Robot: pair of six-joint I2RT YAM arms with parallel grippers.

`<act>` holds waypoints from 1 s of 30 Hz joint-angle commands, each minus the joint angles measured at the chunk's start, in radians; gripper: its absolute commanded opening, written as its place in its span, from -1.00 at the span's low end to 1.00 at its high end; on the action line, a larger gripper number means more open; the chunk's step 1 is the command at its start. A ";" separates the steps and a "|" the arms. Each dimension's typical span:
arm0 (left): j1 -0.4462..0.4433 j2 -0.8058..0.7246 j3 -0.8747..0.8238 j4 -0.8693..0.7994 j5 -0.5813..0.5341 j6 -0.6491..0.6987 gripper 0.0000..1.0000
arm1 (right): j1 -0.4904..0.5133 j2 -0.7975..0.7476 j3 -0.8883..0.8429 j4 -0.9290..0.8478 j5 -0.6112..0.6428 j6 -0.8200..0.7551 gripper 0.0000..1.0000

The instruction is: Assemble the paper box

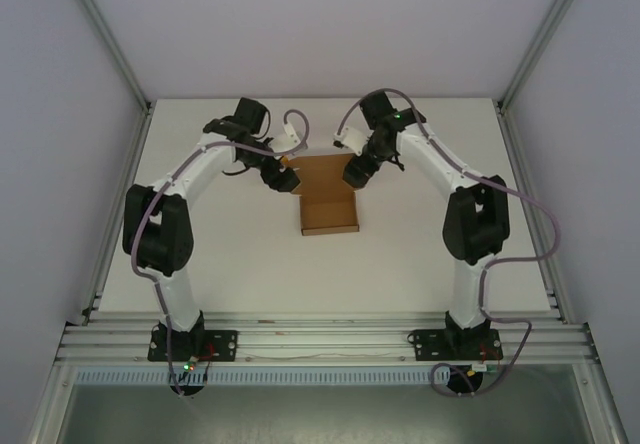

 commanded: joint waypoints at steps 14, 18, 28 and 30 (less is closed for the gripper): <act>-0.030 0.127 0.168 -0.162 0.026 0.059 -0.18 | -0.007 0.041 0.091 -0.207 0.086 -0.057 -0.50; -0.044 0.126 0.166 -0.151 -0.046 0.029 -0.54 | -0.006 0.046 0.104 -0.217 0.107 -0.032 -0.72; -0.077 0.003 0.001 0.140 -0.253 -0.209 -1.00 | 0.001 -0.032 0.070 -0.093 0.172 0.285 -0.91; -0.083 -0.023 -0.017 0.202 -0.297 -0.299 -1.00 | 0.009 -0.071 0.037 -0.037 0.196 0.409 -0.93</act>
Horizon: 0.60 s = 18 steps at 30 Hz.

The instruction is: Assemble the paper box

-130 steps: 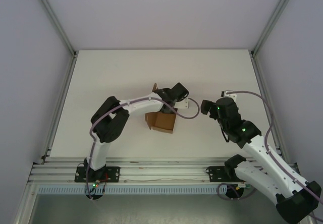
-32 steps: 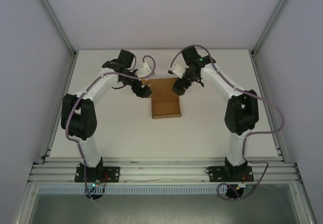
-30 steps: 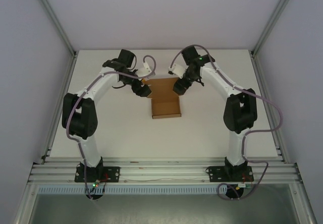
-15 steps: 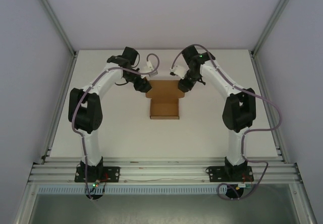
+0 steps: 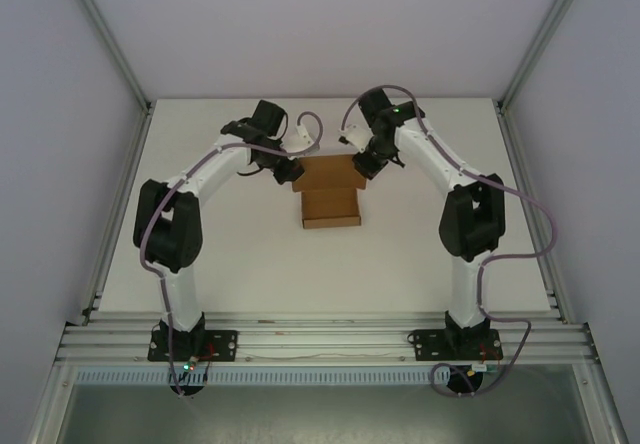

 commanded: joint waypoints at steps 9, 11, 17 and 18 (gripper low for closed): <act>-0.094 -0.118 -0.116 0.365 -0.267 -0.561 -1.00 | 0.072 -0.283 -0.319 0.458 0.202 0.680 -0.98; -0.107 -0.113 -0.141 0.422 -0.278 -0.644 -1.00 | 0.074 -0.287 -0.353 0.499 0.211 0.770 -0.98; -0.124 -0.079 -0.179 0.529 -0.262 -0.837 -1.00 | 0.090 -0.264 -0.419 0.594 0.204 0.959 -0.98; -0.128 -0.077 -0.186 0.546 -0.271 -0.860 -1.00 | 0.092 -0.262 -0.429 0.613 0.197 0.984 -0.98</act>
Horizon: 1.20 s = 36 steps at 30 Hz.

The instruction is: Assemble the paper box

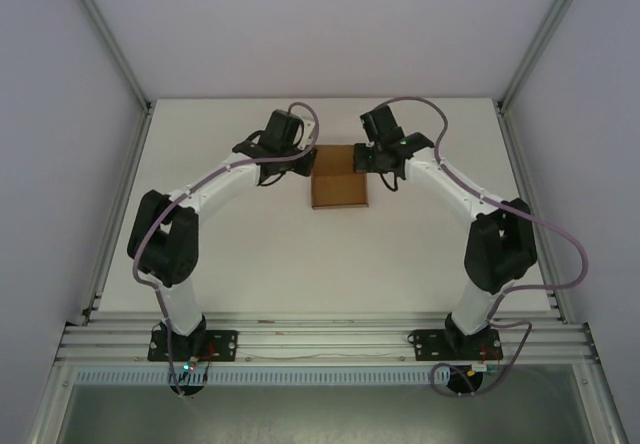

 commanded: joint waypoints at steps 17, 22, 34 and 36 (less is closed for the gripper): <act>-0.070 0.061 -0.013 0.262 0.003 -0.354 -1.00 | 0.072 -0.011 -0.170 0.265 0.041 0.209 -1.00; -0.094 0.048 -0.056 0.279 -0.027 -0.336 -1.00 | 0.079 -0.040 -0.232 0.324 0.049 0.193 -1.00; -0.119 -0.071 -0.320 0.453 -0.012 -0.302 -0.87 | 0.115 -0.120 -0.449 0.539 0.134 0.100 -1.00; -0.123 -0.090 -0.334 0.457 -0.001 -0.293 -0.73 | 0.128 -0.147 -0.486 0.566 0.162 0.071 -1.00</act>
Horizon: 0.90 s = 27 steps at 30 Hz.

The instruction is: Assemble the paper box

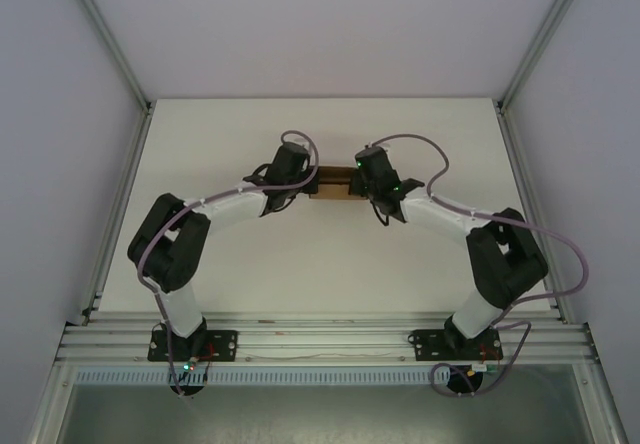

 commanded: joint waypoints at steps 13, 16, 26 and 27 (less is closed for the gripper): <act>-0.041 -0.221 -0.077 -0.037 0.165 -0.022 0.90 | 0.095 -0.140 -0.247 0.272 0.038 -0.268 -1.00; -0.042 -0.265 -0.072 -0.104 0.128 -0.032 1.00 | 0.110 -0.139 -0.250 0.285 0.048 -0.323 -1.00; -0.029 -0.356 -0.055 -0.332 -0.112 -0.082 1.00 | 0.143 -0.113 -0.245 0.278 0.123 -0.421 -1.00; -0.022 -0.362 -0.053 -0.348 -0.122 -0.090 1.00 | 0.146 -0.113 -0.247 0.282 0.123 -0.434 -1.00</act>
